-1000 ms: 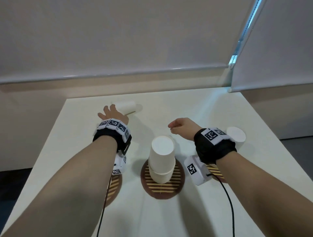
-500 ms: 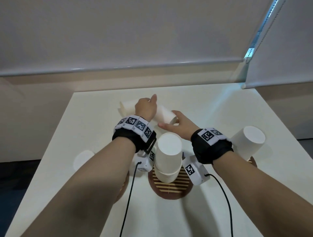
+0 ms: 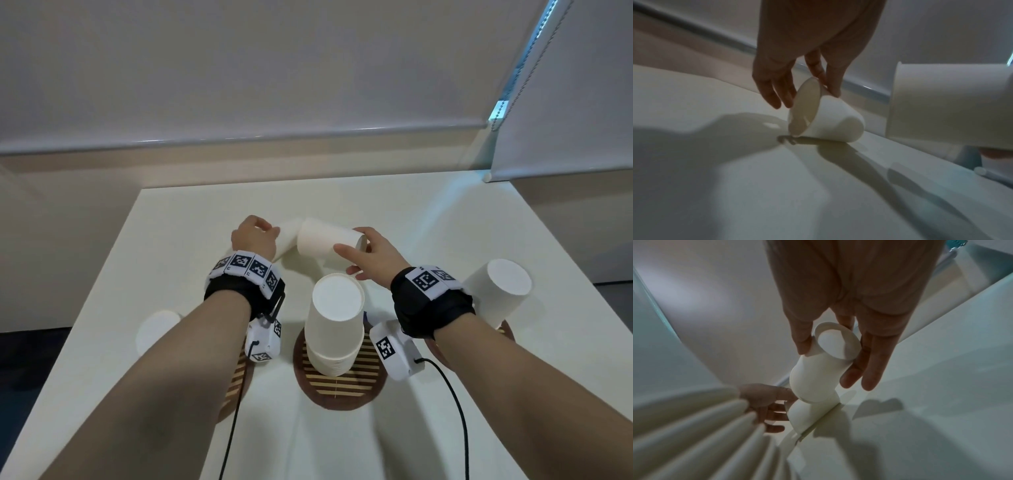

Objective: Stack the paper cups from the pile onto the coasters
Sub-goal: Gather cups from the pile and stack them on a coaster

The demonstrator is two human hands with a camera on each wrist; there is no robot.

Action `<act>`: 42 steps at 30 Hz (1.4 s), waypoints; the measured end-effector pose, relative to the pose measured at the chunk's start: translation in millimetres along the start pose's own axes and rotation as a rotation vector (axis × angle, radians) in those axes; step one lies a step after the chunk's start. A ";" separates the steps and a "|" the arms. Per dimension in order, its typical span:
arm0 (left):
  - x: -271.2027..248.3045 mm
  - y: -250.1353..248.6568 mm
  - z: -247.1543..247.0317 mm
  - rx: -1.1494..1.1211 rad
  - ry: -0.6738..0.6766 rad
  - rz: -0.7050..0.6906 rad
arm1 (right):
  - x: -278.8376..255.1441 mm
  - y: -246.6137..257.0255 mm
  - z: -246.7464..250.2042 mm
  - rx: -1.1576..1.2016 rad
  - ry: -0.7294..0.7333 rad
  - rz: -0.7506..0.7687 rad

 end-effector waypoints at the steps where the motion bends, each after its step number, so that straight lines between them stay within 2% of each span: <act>1: 0.1 -1.2 1.5 -0.027 -0.005 -0.002 | -0.6 -0.5 -0.5 -0.009 0.004 0.008; 4: -6.4 -4.1 7.4 -0.069 -0.035 0.048 | -3.8 -0.9 1.1 -0.028 -0.009 0.021; 7: -20.6 -6.8 12.9 -0.093 0.015 0.078 | -14.1 7.0 6.3 -0.025 -0.038 0.038; 11: -51.4 -30.7 34.8 -0.283 0.085 0.021 | -39.3 34.9 30.3 -0.081 -0.184 0.117; 13: -67.0 -44.1 49.6 -0.418 0.160 -0.013 | -56.0 54.2 47.6 -0.104 -0.304 0.178; 16: -94.1 -52.6 77.1 -0.601 0.348 -0.031 | -90.5 81.3 71.5 -0.086 -0.464 0.255; 19: -113.3 -47.6 105.5 -0.687 0.474 -0.049 | -123.0 96.1 93.8 -0.096 -0.644 0.316; 21: -121.1 -37.2 125.5 -0.747 0.541 -0.055 | -144.3 99.8 107.7 -0.139 -0.750 0.321; 23: -127.4 -23.9 143.9 -0.829 0.607 -0.037 | -160.4 99.0 118.2 -0.253 -0.793 0.254; 27: -145.7 6.3 170.0 -0.954 0.710 -0.023 | -175.8 88.2 129.5 -0.524 -0.744 0.133; 29: -147.7 22.7 175.8 -0.976 0.700 -0.013 | -178.5 79.9 133.4 -0.614 -0.697 0.082; 32: -147.6 46.1 178.2 -0.946 0.614 0.059 | -176.8 64.1 136.8 -0.696 -0.627 -0.008; 38: -140.9 72.9 176.4 -0.940 0.484 0.149 | -166.7 37.2 127.4 -0.758 -0.481 -0.150; 40: -141.1 78.6 173.9 -0.970 0.483 0.147 | -161.9 31.2 123.5 -0.720 -0.440 -0.185; 42: -141.5 82.3 170.7 -0.900 0.481 0.132 | -157.7 22.4 118.9 -0.679 -0.387 -0.226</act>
Point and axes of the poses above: each hand's wrist, its own x-axis towards the middle knuckle, its own z-axis out of the back of the hand, y = z × x, the point moved 3 cm from there along x, towards the middle knuckle, and after that the axes turned 12 degrees about z, right-handed, at the moved point
